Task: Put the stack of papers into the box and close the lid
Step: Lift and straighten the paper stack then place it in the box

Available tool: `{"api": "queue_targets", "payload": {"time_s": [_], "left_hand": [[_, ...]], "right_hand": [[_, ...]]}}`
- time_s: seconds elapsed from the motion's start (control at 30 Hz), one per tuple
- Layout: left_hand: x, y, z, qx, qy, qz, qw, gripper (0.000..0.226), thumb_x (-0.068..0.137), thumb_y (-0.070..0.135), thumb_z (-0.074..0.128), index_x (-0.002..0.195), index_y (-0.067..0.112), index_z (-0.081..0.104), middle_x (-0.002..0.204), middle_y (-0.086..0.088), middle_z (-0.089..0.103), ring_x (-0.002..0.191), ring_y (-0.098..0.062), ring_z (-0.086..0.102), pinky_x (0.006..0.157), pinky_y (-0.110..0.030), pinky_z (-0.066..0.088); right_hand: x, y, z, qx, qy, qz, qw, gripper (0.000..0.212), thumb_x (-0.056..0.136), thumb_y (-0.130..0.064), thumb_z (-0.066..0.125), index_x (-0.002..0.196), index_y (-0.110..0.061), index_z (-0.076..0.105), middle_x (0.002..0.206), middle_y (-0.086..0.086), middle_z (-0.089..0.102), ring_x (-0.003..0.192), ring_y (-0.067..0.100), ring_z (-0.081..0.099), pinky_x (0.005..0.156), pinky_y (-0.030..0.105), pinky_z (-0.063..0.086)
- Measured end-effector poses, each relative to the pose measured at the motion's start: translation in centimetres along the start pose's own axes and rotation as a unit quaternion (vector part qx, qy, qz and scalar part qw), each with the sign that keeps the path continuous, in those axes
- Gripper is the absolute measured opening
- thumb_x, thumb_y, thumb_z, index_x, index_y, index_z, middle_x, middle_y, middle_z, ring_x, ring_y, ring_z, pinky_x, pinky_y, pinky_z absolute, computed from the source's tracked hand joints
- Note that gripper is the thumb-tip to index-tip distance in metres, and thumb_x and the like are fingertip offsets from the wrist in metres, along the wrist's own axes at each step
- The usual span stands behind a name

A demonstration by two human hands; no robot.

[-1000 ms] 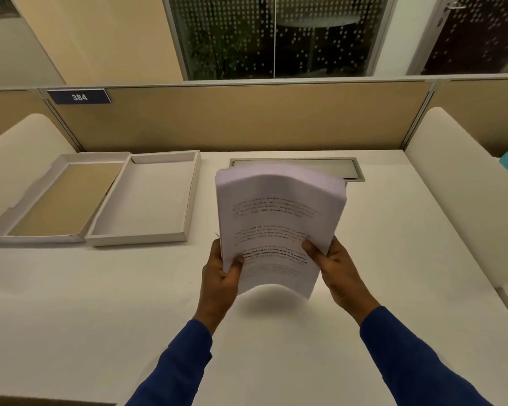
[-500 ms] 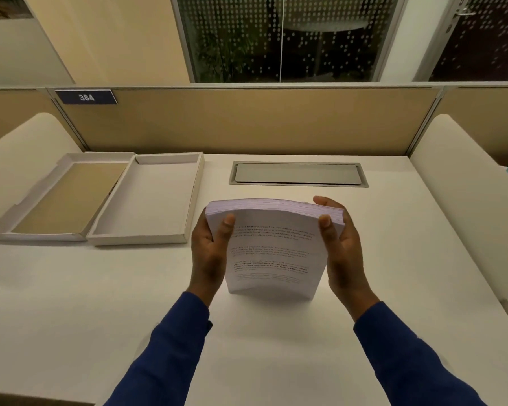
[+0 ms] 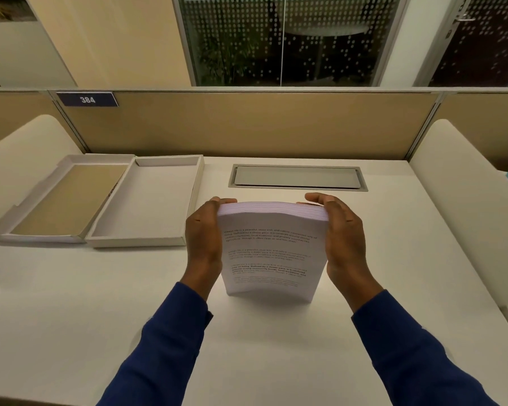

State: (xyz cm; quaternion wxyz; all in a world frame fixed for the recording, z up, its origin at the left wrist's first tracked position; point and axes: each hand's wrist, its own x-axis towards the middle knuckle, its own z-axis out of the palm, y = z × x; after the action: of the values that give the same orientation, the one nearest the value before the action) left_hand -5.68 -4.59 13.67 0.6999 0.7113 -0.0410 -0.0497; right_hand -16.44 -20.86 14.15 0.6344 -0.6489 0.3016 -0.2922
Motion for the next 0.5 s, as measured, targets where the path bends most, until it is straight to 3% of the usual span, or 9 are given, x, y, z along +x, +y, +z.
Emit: {"api": "queue_targets", "payload": {"time_s": [0.13, 0.23, 0.37, 0.5], "left_hand": [[0.1, 0.7, -0.1, 0.007, -0.019, -0.008, 1.0, 0.031, 0.1, 0.045, 0.049, 0.086, 0.032, 0.074, 0.079, 0.006, 0.073, 0.078, -0.017, 0.064, 0.068, -0.031, 0.05], [0.0, 1.0, -0.1, 0.004, -0.026, -0.009, 1.0, 0.04, 0.082, 0.055, 0.05, 0.094, 0.028, 0.075, 0.088, 0.001, 0.073, 0.084, -0.019, 0.064, 0.07, -0.032, 0.05], [0.0, 1.2, 0.2, 0.003, -0.014, -0.01, 1.0, 0.043, 0.081, 0.06, 0.048, 0.095, 0.031, 0.076, 0.093, 0.001, 0.074, 0.093, -0.026, 0.066, 0.071, -0.033, 0.05], [0.0, 0.1, -0.4, -0.051, -0.063, 0.008, 0.997, 0.057, 0.078, 0.083, 0.04, 0.092, 0.043, 0.077, 0.089, 0.006, 0.078, 0.085, -0.02, 0.074, 0.073, -0.035, 0.059]], "right_hand": [[0.6, -0.4, -0.4, -0.006, -0.018, 0.01, 1.0, 0.033, 0.106, -0.039, 0.042, 0.107, -0.033, 0.074, 0.101, -0.013, 0.07, 0.088, 0.015, 0.061, 0.068, 0.029, 0.05], [0.7, -0.4, -0.3, -0.006, -0.031, 0.003, 0.999, 0.03, 0.104, -0.044, 0.044, 0.108, -0.039, 0.073, 0.104, -0.013, 0.07, 0.088, 0.015, 0.061, 0.069, 0.029, 0.05], [0.8, -0.6, -0.2, -0.003, -0.055, -0.01, 0.998, 0.032, 0.103, -0.05, 0.042, 0.117, -0.039, 0.069, 0.11, -0.011, 0.073, 0.092, 0.015, 0.067, 0.069, 0.023, 0.053], [0.5, 0.9, -1.4, 0.023, -0.13, -0.046, 0.99, 0.072, 0.086, -0.074, 0.039, 0.142, -0.03, 0.052, 0.123, -0.014, 0.069, 0.105, 0.006, 0.069, 0.072, 0.018, 0.058]]}}
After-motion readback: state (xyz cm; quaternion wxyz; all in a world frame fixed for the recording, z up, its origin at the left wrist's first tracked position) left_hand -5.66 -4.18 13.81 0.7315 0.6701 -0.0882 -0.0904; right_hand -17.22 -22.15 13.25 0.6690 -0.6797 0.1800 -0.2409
